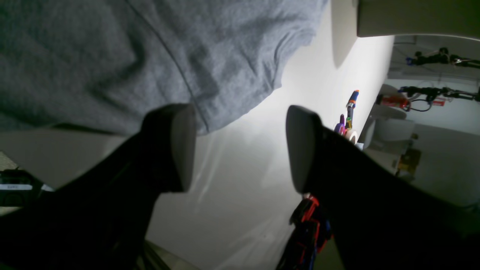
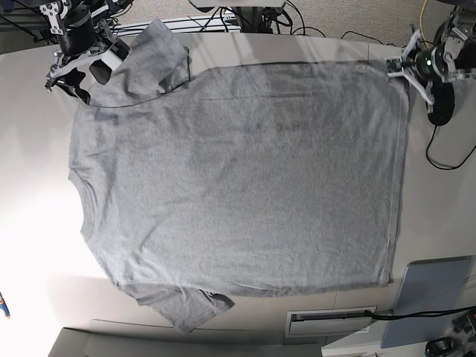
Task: Fold the T-shirt properly
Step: 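Close both grippers on the shirt's shoulder edges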
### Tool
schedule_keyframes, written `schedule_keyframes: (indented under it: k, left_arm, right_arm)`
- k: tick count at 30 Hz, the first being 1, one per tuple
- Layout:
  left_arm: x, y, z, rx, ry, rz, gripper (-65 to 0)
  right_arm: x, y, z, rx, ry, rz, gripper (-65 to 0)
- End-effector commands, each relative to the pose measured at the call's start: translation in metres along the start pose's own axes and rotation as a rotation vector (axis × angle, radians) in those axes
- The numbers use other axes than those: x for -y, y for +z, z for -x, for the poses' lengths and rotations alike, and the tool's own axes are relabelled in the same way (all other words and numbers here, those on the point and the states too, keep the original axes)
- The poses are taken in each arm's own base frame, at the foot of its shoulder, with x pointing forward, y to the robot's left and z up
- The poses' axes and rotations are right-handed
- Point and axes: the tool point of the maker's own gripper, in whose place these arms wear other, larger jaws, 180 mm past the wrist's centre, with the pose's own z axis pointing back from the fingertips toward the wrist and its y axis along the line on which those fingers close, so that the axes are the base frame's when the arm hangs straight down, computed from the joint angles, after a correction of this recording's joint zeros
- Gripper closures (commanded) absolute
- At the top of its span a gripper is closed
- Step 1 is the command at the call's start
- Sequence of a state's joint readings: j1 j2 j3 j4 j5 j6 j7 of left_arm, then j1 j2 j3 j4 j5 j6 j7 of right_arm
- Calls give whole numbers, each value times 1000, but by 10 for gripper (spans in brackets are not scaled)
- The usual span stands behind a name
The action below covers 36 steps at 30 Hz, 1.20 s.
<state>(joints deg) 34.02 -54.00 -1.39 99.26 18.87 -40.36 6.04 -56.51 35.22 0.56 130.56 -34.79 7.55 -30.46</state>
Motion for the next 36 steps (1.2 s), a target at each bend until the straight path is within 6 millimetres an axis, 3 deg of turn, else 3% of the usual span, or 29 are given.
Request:
schedule_keyframes:
  k: [1, 6, 13, 18, 25, 33, 36]
  left_arm:
    - [-12, 8, -3, 10, -9, -29, 0]
    - [-14, 11, -12, 49, 22, -37, 0]
    - [-5, 2, -27, 96, 76, -41, 0]
    - [1, -4, -38, 129, 113, -44, 0]
    - [2, -5, -38, 125, 110, -45, 0]
    - [-4, -5, -37, 123, 117, -80, 0]
    - [-7, -5, -36, 122, 120, -93, 0]
  right_arm:
    - [8, 2, -4, 15, 10, 26, -374]
    - [2, -4, 1, 0, 46, -14, -374]
    - [-22, -32, 32, -51, 110, -108, -374]
    - [-30, -47, 37, -54, 173, -144, -374]
    - [-59, -43, 30, -42, 311, -222, -374]
    - [-64, -42, 30, -27, 347, -243, -374]
    - [-75, -45, 35, -5, 350, -276, -374]
